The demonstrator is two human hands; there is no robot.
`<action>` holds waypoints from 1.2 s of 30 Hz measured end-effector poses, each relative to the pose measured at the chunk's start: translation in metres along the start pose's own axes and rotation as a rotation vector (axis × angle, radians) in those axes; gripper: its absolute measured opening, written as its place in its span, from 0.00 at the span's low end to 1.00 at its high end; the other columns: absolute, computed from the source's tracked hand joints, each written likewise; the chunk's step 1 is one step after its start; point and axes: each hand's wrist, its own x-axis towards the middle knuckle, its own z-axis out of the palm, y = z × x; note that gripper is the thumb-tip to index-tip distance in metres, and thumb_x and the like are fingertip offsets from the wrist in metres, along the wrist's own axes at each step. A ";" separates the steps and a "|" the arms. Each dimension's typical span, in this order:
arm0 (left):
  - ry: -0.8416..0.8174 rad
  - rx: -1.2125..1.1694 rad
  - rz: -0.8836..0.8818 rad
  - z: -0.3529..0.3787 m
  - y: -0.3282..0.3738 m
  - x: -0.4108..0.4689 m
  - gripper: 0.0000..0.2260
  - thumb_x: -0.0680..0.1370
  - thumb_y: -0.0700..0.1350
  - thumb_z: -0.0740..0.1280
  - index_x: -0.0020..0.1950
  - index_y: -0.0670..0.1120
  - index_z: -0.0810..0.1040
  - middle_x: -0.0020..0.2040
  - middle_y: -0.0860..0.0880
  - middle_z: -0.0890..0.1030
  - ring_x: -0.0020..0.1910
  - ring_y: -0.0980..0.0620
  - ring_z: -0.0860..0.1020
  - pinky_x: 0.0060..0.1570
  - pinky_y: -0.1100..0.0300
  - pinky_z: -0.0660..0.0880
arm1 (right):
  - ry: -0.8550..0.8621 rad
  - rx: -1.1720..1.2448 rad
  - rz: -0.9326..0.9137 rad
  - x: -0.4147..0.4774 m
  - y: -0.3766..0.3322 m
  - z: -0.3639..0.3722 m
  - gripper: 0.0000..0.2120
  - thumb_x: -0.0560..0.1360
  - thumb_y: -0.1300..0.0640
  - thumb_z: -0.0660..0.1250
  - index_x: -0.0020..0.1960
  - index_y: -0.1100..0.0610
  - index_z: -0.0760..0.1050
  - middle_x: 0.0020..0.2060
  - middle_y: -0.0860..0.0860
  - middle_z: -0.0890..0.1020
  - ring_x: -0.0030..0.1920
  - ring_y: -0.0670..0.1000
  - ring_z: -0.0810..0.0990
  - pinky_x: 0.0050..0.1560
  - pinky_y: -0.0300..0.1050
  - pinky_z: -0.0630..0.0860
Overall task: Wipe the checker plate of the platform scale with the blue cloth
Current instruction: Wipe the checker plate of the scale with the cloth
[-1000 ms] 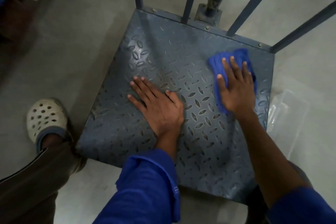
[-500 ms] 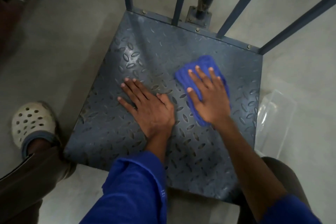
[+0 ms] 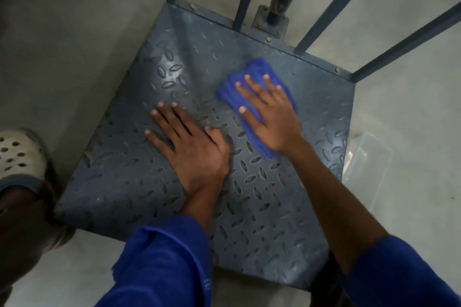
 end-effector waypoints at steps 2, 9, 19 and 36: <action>0.003 0.013 -0.002 0.000 0.000 -0.001 0.36 0.82 0.52 0.53 0.85 0.35 0.49 0.86 0.33 0.48 0.86 0.35 0.46 0.81 0.31 0.47 | 0.015 0.000 0.135 0.025 0.018 -0.011 0.28 0.85 0.36 0.50 0.83 0.42 0.60 0.83 0.44 0.60 0.85 0.59 0.52 0.82 0.65 0.55; 0.010 0.023 0.001 -0.005 0.000 0.000 0.36 0.83 0.52 0.52 0.86 0.35 0.49 0.86 0.33 0.49 0.86 0.35 0.46 0.81 0.31 0.47 | -0.134 0.021 -0.349 0.144 -0.068 0.022 0.28 0.84 0.38 0.54 0.81 0.46 0.64 0.82 0.50 0.64 0.83 0.63 0.56 0.82 0.66 0.54; 0.001 -0.004 0.009 -0.005 0.000 0.000 0.36 0.82 0.53 0.51 0.86 0.36 0.48 0.86 0.34 0.47 0.86 0.36 0.43 0.81 0.31 0.44 | -0.133 0.029 -0.155 0.193 -0.089 0.017 0.28 0.85 0.38 0.54 0.83 0.42 0.60 0.84 0.46 0.60 0.84 0.63 0.52 0.82 0.61 0.52; -0.060 0.021 0.067 -0.007 0.001 0.000 0.35 0.82 0.54 0.49 0.87 0.40 0.50 0.87 0.35 0.48 0.86 0.34 0.45 0.79 0.25 0.47 | 0.104 0.027 0.383 -0.129 -0.055 0.009 0.27 0.86 0.39 0.54 0.84 0.42 0.57 0.84 0.44 0.57 0.85 0.56 0.49 0.82 0.63 0.53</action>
